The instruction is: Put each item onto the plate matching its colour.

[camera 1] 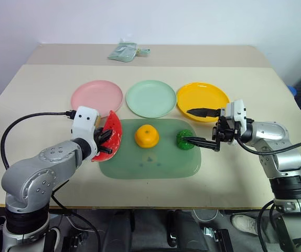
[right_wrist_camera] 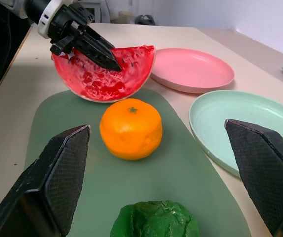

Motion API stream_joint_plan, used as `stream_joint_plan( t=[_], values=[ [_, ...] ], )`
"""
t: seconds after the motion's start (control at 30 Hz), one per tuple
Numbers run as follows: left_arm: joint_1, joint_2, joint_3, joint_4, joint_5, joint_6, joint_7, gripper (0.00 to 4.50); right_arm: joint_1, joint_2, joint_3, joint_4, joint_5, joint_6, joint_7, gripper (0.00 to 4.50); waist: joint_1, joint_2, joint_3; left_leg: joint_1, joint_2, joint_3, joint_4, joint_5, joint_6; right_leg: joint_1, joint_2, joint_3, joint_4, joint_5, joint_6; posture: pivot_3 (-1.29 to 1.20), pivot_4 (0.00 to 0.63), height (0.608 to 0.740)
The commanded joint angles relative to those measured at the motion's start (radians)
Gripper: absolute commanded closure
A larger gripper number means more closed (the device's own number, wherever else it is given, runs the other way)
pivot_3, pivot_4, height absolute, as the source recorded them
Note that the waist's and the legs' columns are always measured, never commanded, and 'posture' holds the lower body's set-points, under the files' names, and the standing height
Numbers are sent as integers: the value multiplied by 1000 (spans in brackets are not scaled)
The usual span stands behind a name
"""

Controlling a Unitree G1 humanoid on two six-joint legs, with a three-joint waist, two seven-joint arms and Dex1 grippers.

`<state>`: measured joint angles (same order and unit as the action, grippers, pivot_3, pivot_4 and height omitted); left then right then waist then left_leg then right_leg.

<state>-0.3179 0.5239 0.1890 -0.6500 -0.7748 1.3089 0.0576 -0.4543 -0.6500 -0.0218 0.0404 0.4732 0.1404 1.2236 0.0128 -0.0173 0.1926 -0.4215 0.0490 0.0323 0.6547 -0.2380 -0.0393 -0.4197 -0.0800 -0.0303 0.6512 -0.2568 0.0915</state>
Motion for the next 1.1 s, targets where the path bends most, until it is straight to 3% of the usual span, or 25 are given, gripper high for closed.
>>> stream_joint_plan(
  t=[0.03, 0.3, 0.47, 0.8, 1.1],
  values=[
    [-36, 6, -1, -13, 39, -60, -32, 4166, -25, -7, -21, -16, -1, -14, -3, 0, 0, 0, 0, 0, 0, 0, 0, 0, 0, 0, 0, 0, 0, 0, 0, 0, 150, 740],
    [-225, 63, -57, 153, 191, -259, -144, 4166, -59, 25, -21, -9, 13, -6, -25, 0, -1, 0, 0, 0, 0, 0, 0, 0, 0, 0, 0, 0, 0, 0, 0, 0, 150, 740],
    [-353, 66, -138, 475, 379, -523, -213, 4166, -91, 54, -14, 14, -7, -24, -49, 0, 0, 0, 0, 0, 0, 0, 0, 0, 0, 0, 1, -1, 0, 0, 0, 0, 150, 740],
    [-562, -21, -144, 1135, 595, -1020, -281, 4166, -60, 72, -36, -27, 7, -9, -98, 0, -1, 0, 0, -2, 0, 1, 0, 0, 0, -1, 0, -2, -2, 1, 1, 0, 150, 740],
    [-662, -59, -122, 1429, 640, -1198, -332, 4166, -82, 89, -54, 14, -44, -67, -191, 0, 0, 0, 0, -2, 0, 2, 0, 0, 0, -1, 0, -2, -2, 1, 2, 0, 150, 740]
  ],
)
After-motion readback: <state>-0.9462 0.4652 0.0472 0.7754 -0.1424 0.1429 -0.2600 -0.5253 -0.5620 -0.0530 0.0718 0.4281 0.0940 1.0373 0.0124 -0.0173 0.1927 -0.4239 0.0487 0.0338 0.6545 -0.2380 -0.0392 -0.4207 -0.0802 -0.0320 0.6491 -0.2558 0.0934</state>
